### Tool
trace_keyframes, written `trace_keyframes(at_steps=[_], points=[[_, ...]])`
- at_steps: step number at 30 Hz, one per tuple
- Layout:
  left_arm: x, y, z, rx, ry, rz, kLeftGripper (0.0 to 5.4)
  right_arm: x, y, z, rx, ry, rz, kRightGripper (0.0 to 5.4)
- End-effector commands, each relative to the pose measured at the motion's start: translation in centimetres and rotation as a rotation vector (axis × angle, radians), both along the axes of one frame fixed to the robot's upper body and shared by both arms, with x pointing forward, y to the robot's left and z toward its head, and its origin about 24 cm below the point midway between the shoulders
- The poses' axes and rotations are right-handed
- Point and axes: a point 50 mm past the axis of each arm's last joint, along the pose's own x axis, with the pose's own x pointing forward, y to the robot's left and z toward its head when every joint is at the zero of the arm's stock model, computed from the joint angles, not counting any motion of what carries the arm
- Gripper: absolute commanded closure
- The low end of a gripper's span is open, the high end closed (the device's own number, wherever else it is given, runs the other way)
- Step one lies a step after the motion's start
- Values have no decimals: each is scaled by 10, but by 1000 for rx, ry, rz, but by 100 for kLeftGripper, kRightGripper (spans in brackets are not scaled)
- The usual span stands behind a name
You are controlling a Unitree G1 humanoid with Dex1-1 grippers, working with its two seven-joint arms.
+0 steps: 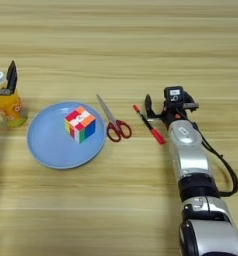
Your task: Move the objects on the table
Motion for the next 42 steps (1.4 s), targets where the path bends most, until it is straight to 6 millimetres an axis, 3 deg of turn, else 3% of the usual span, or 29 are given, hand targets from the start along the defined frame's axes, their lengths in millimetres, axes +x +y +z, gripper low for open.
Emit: trace_keyframes(at_steps=[1, 11, 20, 37, 42], points=[[1, 1, -11, 38, 79, 6, 0, 4, 4, 5, 12, -18, 16, 2], [4, 5, -34, -5, 247, 41, 0, 4, 7, 5, 20, -20, 27, 2], [3, 0, -39, -3, 276, 9, 0, 4, 9, 5, 22, -21, 32, 2], [2, 0, -32, -23, 220, -25, 177, 4, 12, 3, 19, -18, 40, 0], [1, 0, -30, -30, 205, -33, 190, 4, 12, 3, 19, -18, 41, 0]])
